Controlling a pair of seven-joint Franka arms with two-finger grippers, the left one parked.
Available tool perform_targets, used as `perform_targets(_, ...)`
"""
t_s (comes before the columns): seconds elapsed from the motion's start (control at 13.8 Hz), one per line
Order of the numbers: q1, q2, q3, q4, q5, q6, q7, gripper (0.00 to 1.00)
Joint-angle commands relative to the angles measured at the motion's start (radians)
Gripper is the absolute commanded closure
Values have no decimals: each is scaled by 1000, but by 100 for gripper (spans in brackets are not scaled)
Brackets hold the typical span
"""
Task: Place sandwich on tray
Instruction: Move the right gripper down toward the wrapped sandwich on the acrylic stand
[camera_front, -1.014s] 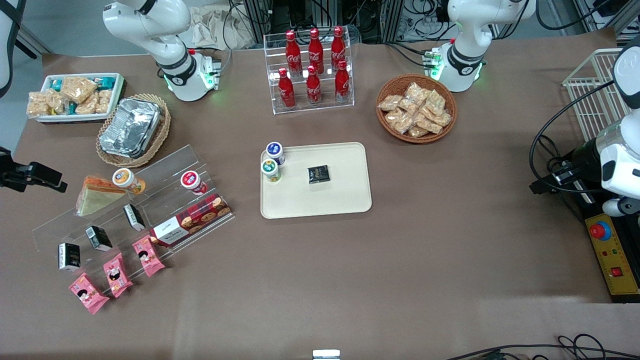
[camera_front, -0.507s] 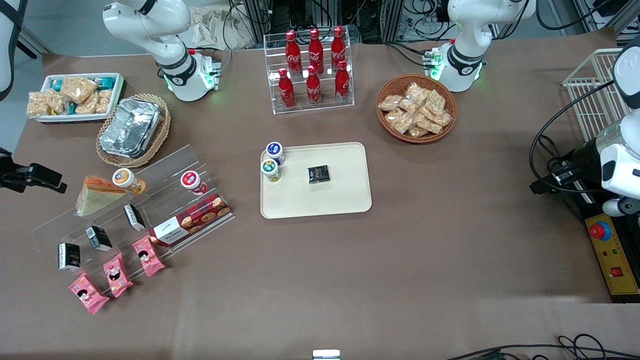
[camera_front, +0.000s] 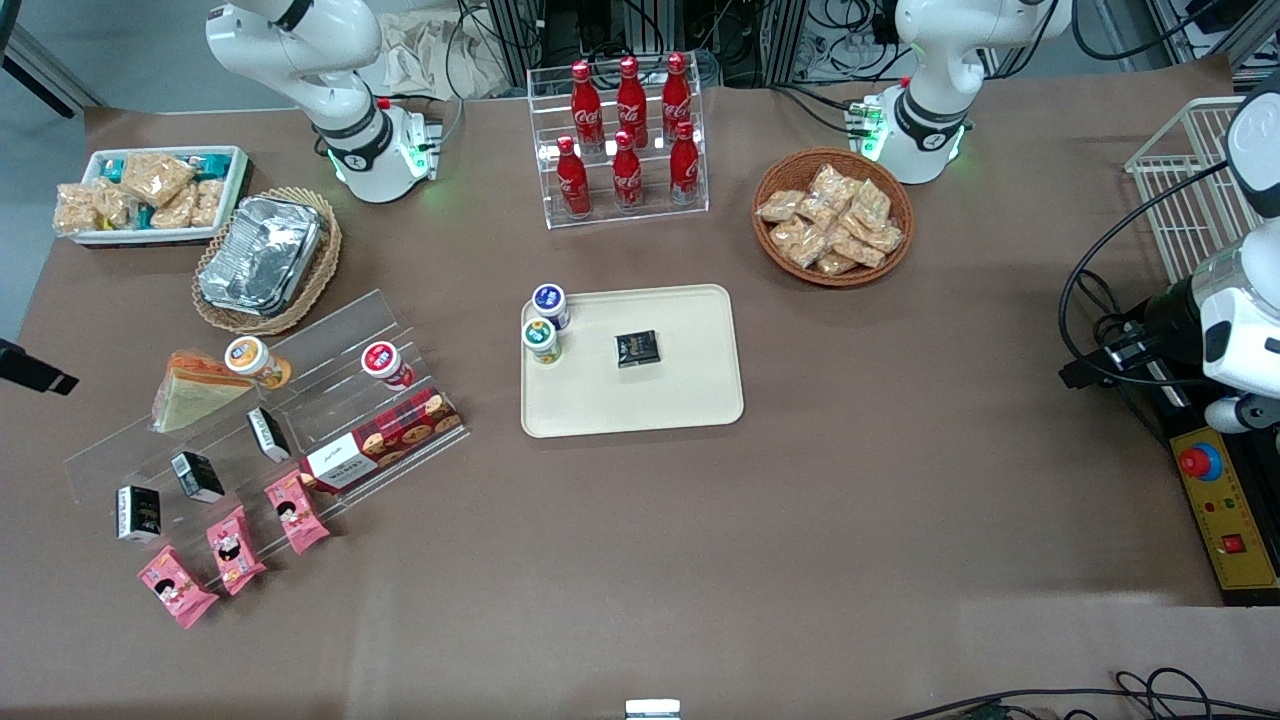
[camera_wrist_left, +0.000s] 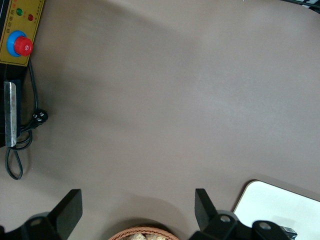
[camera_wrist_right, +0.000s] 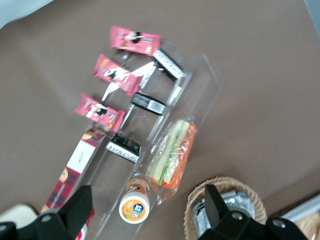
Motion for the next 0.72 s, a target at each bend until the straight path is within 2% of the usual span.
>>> perform_targets(0.0, -8, -6, -5, -10, -3, -16, 251, 0)
perform_targets(0.22, -31, 20, -12, -12, 37, -1, 485, 0)
perform_targets(0.29, -49, 40, -14, -12, 70, 18, 522, 0)
perform_targets(0.65, -48, 51, -39, -145, 92, 177, 553, 0)
